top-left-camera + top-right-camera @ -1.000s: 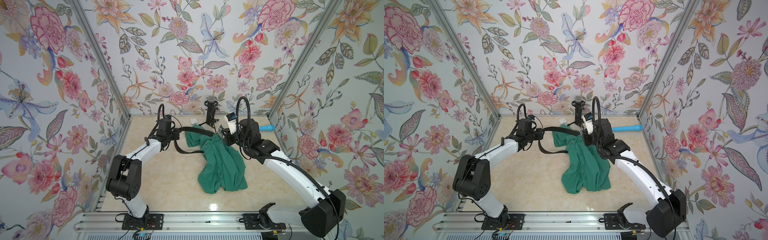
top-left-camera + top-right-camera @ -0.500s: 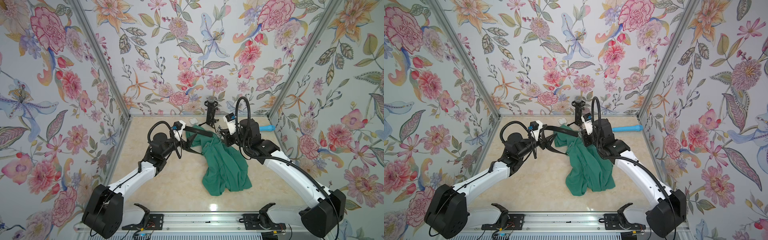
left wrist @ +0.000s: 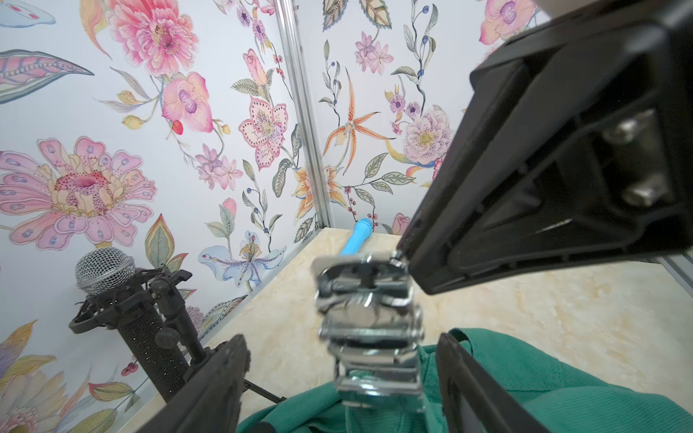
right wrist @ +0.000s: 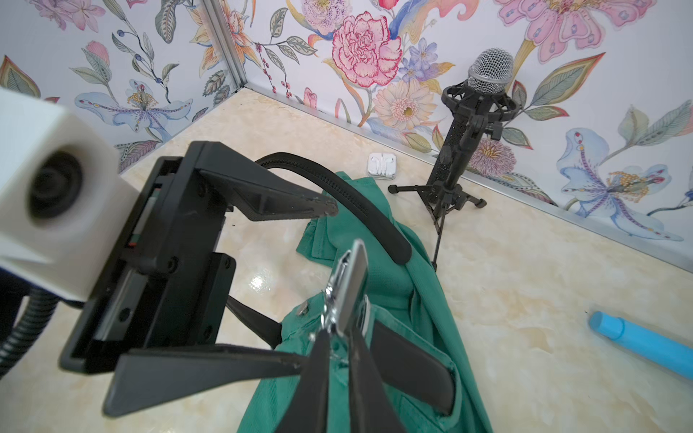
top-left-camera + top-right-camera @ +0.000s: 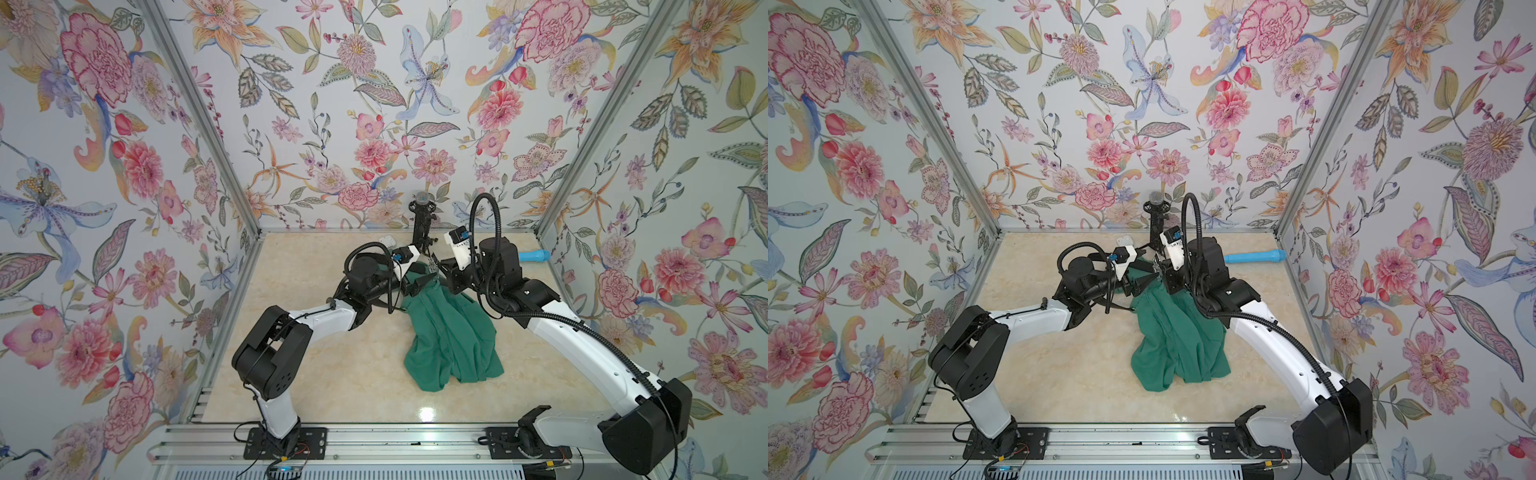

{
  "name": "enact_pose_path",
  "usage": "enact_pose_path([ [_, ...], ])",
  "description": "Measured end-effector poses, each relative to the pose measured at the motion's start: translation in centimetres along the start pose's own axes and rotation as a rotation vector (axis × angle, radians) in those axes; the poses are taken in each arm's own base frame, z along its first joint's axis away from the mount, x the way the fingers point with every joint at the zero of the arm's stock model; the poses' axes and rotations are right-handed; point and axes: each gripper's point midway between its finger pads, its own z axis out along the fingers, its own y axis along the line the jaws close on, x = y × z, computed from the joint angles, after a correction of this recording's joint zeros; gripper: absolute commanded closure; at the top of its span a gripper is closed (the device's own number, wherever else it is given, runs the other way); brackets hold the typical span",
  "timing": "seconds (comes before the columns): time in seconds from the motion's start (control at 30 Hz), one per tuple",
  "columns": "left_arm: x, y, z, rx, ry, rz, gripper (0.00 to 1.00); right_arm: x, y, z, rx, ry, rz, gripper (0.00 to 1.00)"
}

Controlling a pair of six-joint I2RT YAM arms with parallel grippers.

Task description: Remove the belt from the trousers

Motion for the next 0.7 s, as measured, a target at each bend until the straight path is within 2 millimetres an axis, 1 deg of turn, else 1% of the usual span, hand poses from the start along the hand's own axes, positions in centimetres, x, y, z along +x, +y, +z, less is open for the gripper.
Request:
enact_pose_path([
  [0.1, 0.3, -1.2, 1.1, 0.038, 0.001, -0.007, 0.23, -0.2, 0.1, 0.0, -0.004, -0.009, 0.003, 1.00],
  [0.17, 0.5, -1.6, 1.7, 0.051, 0.006, -0.017, 0.27, -0.3, 0.1, 0.0, -0.006, -0.012, 0.007, 1.00],
  [0.3, 0.9, -1.4, 2.3, 0.044, 0.024, -0.043, 0.33, -0.3, 0.1, 0.0, -0.005, -0.012, 0.007, 1.00],
  [0.33, 1.1, -1.0, 2.3, 0.028, 0.036, -0.051, 0.33, -0.3, 0.0, 0.0, -0.003, -0.012, 0.007, 0.95],
  [0.4, 2.2, 0.0, 2.2, -0.022, 0.082, -0.069, 0.34, -0.3, -0.2, 0.0, 0.007, -0.012, 0.016, 0.76],
  [0.43, 3.0, 0.6, 2.0, -0.048, 0.113, -0.078, 0.34, -0.3, -0.5, 0.0, 0.013, -0.012, 0.019, 0.70],
  [0.5, 5.3, 2.4, 1.0, -0.129, 0.213, -0.093, 0.35, -0.2, -1.3, -0.1, 0.040, -0.012, 0.048, 0.57],
  [0.57, 7.7, 4.1, -0.2, -0.197, 0.323, -0.110, 0.39, 0.1, -2.0, 0.0, 0.059, -0.007, 0.067, 0.51],
  [0.63, 9.7, 6.0, -1.7, -0.259, 0.430, -0.133, 0.42, 0.5, -2.4, 0.4, 0.066, 0.004, 0.083, 0.48],
  [0.7, 11.2, 7.9, -3.3, -0.320, 0.516, -0.155, 0.45, 1.2, -2.5, 1.3, 0.061, 0.027, 0.100, 0.46],
])
